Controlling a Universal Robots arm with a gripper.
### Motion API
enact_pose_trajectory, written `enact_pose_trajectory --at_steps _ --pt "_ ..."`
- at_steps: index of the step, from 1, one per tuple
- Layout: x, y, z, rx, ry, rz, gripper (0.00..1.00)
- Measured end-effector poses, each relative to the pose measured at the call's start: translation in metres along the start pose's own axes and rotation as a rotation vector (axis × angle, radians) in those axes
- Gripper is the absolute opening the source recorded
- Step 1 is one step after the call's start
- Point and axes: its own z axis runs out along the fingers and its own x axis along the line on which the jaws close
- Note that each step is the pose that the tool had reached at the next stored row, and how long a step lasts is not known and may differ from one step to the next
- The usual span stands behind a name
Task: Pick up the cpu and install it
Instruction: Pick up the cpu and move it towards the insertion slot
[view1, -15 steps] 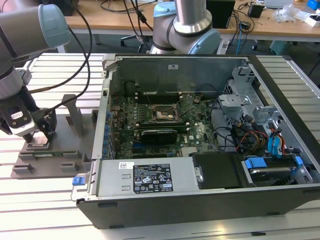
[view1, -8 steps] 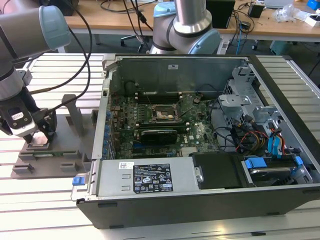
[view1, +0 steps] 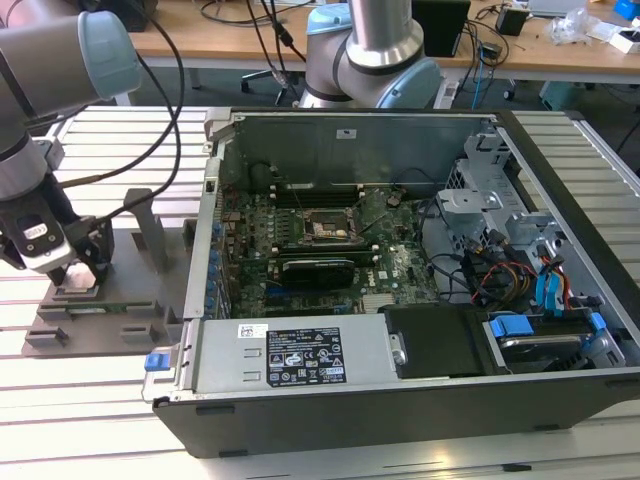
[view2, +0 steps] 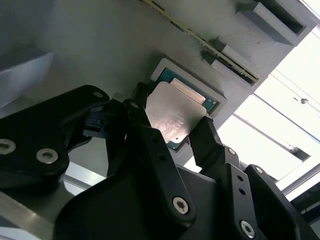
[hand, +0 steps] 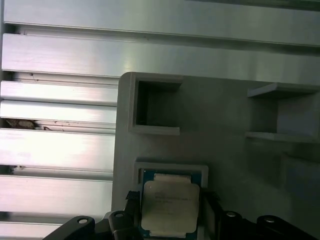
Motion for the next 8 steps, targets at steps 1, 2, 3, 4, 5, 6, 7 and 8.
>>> enact_pose_trajectory --at_steps 1,2,3,4,5,6,7,8 --pt "0.0 0.0 0.0008 -0.0001 -0.0001 0.0 0.61" --pt "0.0 0.0 0.0013 -0.0001 0.0 0.0 0.61" --pt "0.0001 0.0 0.0019 0.0 0.0 0.0 0.61" --pt "0.0002 0.0 0.0025 0.0 0.0001 0.0 0.61" --pt "0.0003 0.0001 0.0027 0.0 0.0001 0.0 0.61" --pt "0.0007 0.0001 0.0029 0.0 0.0 0.0 0.61" --pt "0.0013 0.0003 0.003 -0.0001 -0.0002 0.0 0.61" --pt "0.002 0.0003 0.0029 0.0 -0.0001 0.0 0.61"
